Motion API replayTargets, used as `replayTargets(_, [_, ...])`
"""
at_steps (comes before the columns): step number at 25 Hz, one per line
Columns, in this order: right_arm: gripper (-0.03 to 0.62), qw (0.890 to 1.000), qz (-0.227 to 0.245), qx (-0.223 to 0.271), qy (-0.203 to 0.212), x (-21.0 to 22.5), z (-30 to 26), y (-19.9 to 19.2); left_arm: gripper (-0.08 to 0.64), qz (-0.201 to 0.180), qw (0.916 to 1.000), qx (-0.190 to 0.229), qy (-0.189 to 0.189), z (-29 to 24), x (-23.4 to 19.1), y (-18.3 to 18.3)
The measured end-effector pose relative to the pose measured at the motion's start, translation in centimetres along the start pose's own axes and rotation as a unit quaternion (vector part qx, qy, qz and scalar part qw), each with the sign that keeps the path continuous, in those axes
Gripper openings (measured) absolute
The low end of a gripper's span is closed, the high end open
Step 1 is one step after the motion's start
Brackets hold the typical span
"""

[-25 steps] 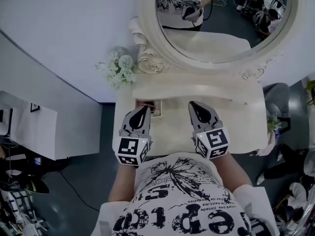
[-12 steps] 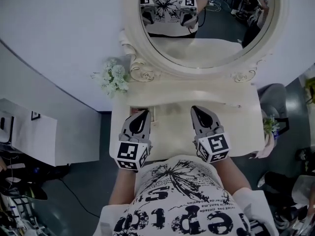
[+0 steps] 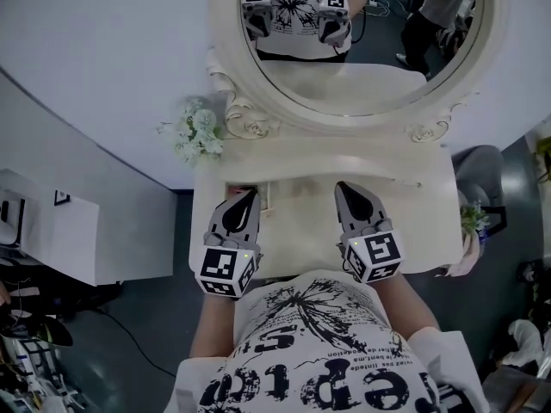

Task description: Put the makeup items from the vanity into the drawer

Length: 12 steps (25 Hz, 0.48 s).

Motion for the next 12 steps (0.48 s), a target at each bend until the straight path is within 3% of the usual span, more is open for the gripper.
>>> replayTargets(12, [0.017,1.0,-0.004,-0.009,0.013,0.17,-0.75,-0.26,0.021,0.005,0.9998,0.004,0.019,0.02,-1.02,0.11])
Point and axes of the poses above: the fingertips, and each gripper's own axes: z backward along the fingers, x to its right, y out of its top, the point moved 5 cm from there along z, backward along the fingers, and after that the axes turned 7 degrees about x, right-handed, at the moved point
